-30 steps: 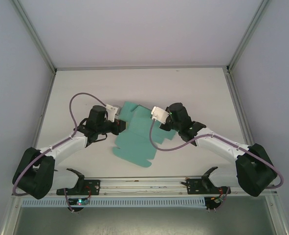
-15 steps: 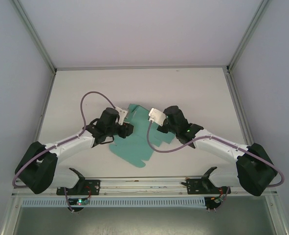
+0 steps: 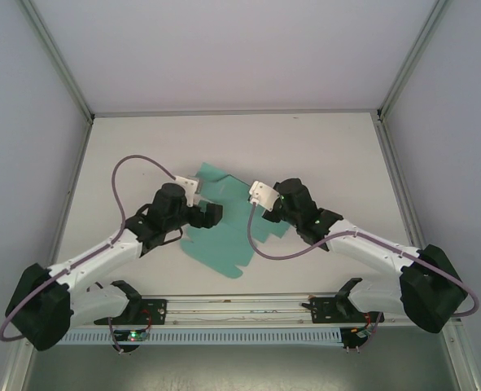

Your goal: Assemble paper box

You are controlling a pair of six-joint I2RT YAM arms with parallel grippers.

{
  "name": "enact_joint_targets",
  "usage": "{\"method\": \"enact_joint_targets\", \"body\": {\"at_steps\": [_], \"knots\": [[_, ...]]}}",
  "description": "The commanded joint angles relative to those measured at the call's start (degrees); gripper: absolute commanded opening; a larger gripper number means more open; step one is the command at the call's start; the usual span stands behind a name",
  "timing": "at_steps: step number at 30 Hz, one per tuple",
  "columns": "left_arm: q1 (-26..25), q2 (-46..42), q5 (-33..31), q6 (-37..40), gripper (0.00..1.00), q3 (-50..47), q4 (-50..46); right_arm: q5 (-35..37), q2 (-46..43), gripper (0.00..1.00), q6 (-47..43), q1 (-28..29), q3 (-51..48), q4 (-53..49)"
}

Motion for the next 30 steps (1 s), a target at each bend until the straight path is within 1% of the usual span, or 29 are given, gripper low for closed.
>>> {"method": "enact_joint_targets", "body": {"at_steps": [1, 3, 4, 6, 8, 10, 14, 17, 20, 22, 25, 28, 29, 30], "knots": [[5.8, -1.3, 1.4, -2.7, 1.00, -2.6, -1.9, -3.6, -1.4, 0.00, -0.7, -1.0, -0.8, 0.3], [9.6, -0.6, 9.8, -3.2, 1.00, -4.9, 3.6, -4.6, -1.4, 0.00, -0.9, -1.3, -0.7, 0.3], [10.4, 0.1, 13.5, -2.7, 1.00, -5.9, 6.4, -5.0, -1.4, 0.00, -1.1, -1.4, -0.7, 0.3], [11.3, 1.8, 17.9, -1.8, 1.00, -6.9, 10.6, -6.1, -1.4, 0.00, -1.0, -1.7, -0.3, 0.4], [11.4, 4.1, 20.7, -1.5, 1.00, -6.8, 13.5, -7.0, -1.2, 0.00, -0.6, -2.2, -0.1, 0.5], [11.4, 6.6, 22.9, -1.6, 0.97, -6.7, 16.8, -8.0, -0.9, 0.00, -0.1, -2.9, 0.2, 0.6], [11.3, 12.1, 22.6, -1.5, 0.81, -5.2, 18.1, -9.3, -0.4, 0.00, 0.4, -3.5, 0.9, 0.5], [11.4, 15.4, 24.6, -0.8, 0.72, -4.8, 20.9, -9.7, -0.5, 0.00, 0.4, -3.7, 1.1, 0.4], [11.4, 17.6, 27.8, -1.2, 0.65, -4.4, 24.2, -10.3, -0.3, 0.00, 0.5, -3.9, 1.2, 0.4], [11.2, 18.1, 28.8, -1.7, 0.62, -4.4, 26.5, -10.5, -0.2, 0.00, 0.7, -3.9, 1.2, 0.3], [11.3, 19.0, 27.4, -2.1, 0.52, -3.7, 26.5, -11.5, -0.1, 0.00, 0.8, -3.9, 1.2, 0.2], [11.0, 20.0, 26.0, -2.0, 0.36, -2.1, 23.9, -11.4, -0.2, 0.00, 1.1, -4.0, 1.4, 0.2], [10.9, 20.3, 26.0, -1.9, 0.33, -1.8, 23.5, -11.2, -0.2, 0.00, 1.0, -4.0, 1.5, 0.2], [10.6, 20.5, 25.9, -1.8, 0.32, -1.6, 23.2, -10.9, -0.2, 0.00, 1.1, -3.8, 1.6, 0.2]]}}
